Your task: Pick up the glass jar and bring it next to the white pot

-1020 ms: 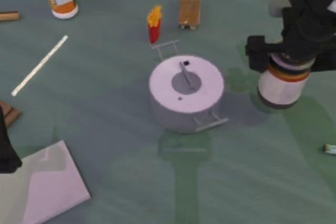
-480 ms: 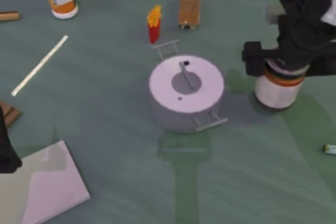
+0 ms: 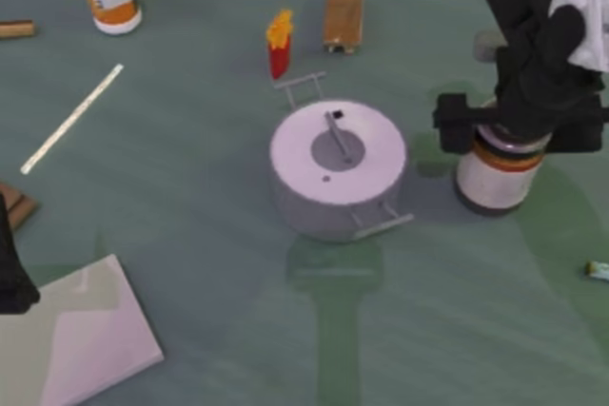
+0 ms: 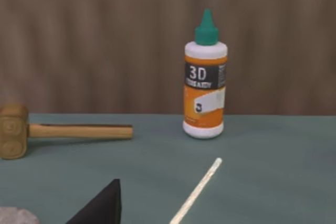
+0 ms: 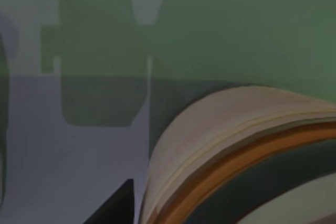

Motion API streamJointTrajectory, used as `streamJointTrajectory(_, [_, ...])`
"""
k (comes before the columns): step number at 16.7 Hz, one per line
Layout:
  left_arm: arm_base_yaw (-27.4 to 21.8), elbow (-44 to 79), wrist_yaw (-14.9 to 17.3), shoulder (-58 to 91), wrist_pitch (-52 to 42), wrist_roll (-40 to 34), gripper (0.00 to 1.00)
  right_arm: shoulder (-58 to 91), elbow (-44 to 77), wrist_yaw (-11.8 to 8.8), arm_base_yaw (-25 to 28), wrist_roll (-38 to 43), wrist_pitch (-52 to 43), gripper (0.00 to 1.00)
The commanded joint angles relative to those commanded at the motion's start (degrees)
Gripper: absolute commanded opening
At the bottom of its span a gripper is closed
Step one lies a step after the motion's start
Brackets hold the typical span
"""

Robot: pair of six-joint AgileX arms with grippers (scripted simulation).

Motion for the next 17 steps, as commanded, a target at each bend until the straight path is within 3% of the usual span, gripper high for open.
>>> streamJointTrajectory(13, [0.0,0.0,0.0,0.0,0.0,0.0,1.0,0.0,0.0,0.0,0.0,0.0,0.0,0.98])
streamJointTrajectory(17, [0.0,0.0,0.0,0.0,0.0,0.0,1.0,0.0,0.0,0.0,0.0,0.0,0.0,1.0])
